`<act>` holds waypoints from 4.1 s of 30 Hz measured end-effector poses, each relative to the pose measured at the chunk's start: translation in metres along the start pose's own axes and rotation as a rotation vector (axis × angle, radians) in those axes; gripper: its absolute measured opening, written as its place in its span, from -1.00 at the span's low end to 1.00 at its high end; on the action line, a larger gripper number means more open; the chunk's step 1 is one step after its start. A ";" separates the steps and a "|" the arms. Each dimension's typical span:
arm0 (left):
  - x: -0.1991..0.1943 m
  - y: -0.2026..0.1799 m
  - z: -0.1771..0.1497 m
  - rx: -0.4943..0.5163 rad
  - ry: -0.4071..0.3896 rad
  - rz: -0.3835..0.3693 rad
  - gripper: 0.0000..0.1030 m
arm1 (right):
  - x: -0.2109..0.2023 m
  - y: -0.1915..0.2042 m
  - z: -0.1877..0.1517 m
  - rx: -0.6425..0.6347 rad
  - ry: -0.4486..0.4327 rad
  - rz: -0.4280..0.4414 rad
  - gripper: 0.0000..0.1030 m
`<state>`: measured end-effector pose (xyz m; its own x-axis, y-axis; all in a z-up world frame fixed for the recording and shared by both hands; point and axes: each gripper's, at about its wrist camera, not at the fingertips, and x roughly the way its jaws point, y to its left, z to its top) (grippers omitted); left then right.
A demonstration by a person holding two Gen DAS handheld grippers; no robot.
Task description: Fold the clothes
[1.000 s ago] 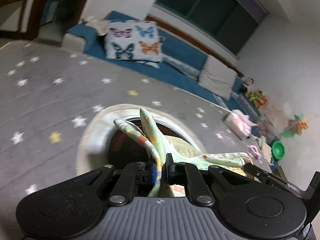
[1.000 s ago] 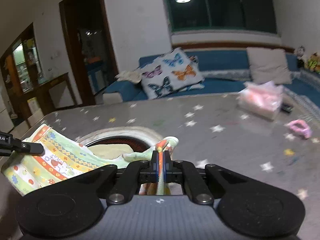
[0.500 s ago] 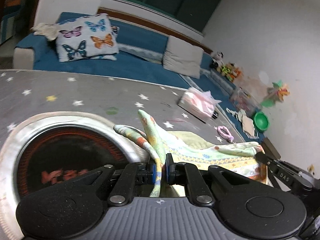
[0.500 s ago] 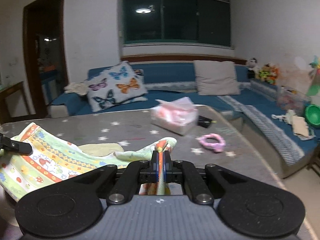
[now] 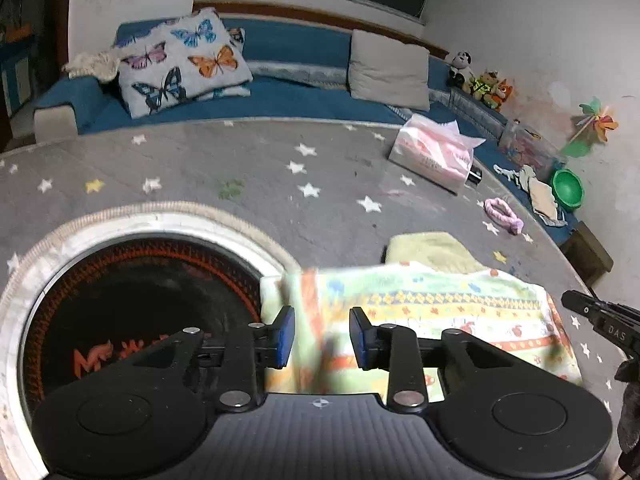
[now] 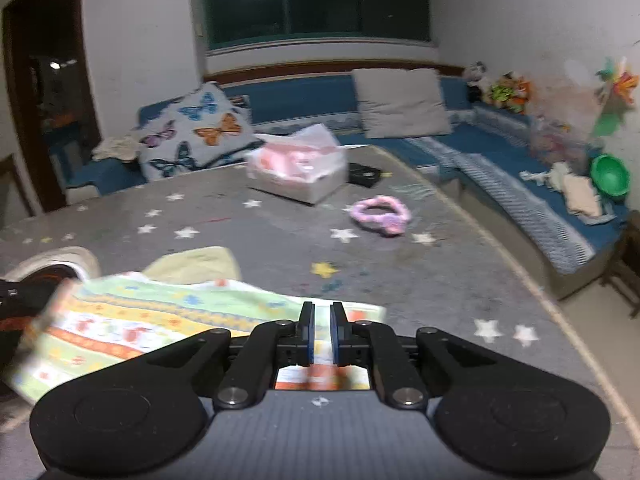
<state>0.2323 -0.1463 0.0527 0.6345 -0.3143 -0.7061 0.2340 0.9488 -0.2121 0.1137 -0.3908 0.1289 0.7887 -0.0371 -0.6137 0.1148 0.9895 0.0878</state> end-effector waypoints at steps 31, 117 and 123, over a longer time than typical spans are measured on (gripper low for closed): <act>0.039 -0.044 -0.004 0.134 0.045 -0.086 -0.33 | 0.024 0.068 -0.014 -0.117 0.051 0.191 -0.20; -0.107 -0.041 -0.162 0.222 -0.070 0.026 1.00 | -0.119 0.112 -0.134 -0.043 -0.001 -0.017 1.00; -0.115 -0.047 -0.164 0.232 -0.083 0.047 1.00 | -0.126 0.110 -0.135 -0.031 -0.011 -0.024 1.00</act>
<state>0.0275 -0.1492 0.0332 0.7046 -0.2809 -0.6516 0.3601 0.9328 -0.0127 -0.0549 -0.2585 0.1102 0.7923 -0.0627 -0.6069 0.1158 0.9921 0.0487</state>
